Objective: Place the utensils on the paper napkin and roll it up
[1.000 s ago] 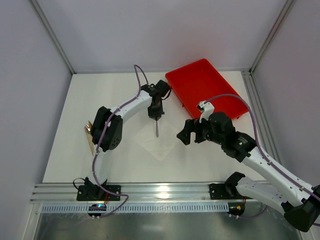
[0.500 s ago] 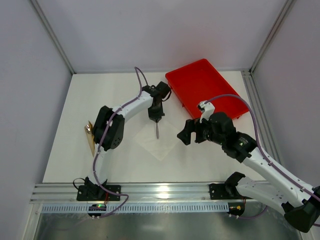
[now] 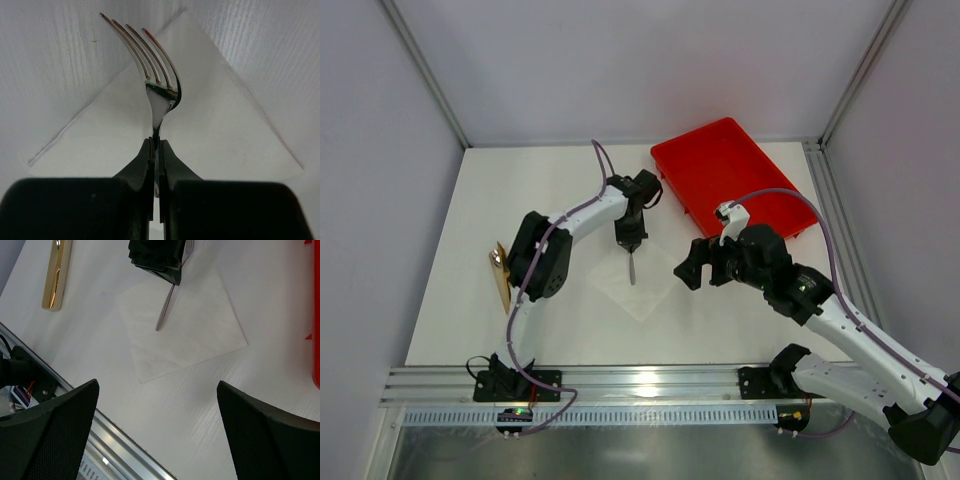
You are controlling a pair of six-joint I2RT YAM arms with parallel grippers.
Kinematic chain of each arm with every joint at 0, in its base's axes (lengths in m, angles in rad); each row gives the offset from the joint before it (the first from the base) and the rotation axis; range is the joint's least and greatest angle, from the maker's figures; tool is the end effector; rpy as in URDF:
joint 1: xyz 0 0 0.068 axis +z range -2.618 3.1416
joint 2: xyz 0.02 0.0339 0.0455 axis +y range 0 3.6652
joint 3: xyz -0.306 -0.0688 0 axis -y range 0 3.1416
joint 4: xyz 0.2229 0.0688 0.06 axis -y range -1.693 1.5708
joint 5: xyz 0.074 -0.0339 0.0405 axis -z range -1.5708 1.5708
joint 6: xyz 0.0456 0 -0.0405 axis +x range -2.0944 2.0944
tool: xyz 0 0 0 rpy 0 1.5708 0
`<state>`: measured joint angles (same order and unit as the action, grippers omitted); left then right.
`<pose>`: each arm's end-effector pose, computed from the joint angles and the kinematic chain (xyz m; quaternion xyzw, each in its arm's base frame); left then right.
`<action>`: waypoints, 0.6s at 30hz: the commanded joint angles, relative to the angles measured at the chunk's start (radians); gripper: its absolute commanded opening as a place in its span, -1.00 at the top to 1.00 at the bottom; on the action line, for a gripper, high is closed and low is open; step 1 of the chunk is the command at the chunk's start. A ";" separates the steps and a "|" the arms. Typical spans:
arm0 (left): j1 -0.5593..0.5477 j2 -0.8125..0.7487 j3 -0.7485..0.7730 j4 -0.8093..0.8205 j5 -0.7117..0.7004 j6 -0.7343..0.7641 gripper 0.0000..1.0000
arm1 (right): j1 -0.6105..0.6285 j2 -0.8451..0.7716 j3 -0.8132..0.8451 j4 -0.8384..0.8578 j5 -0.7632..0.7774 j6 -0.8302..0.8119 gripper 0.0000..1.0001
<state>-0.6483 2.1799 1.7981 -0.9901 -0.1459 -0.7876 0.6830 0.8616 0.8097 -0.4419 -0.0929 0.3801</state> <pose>0.3610 -0.2651 0.2203 -0.0763 0.9895 -0.0105 0.1223 0.1149 0.0989 0.3375 -0.1529 0.8441 0.2940 0.4214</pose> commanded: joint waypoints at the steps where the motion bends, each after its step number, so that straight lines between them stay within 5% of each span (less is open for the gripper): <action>1: -0.008 -0.003 -0.008 -0.012 -0.012 -0.022 1.00 | -0.003 -0.012 0.003 0.031 -0.011 0.005 -0.99; 18: -0.010 0.035 0.014 -0.001 -0.004 -0.013 0.78 | -0.003 -0.012 -0.009 0.042 -0.005 0.009 -1.00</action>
<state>-0.6533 2.2150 1.7908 -0.9920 -0.1452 -0.8009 0.6830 0.8616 0.8078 -0.4412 -0.0959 0.3836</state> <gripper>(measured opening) 0.096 0.996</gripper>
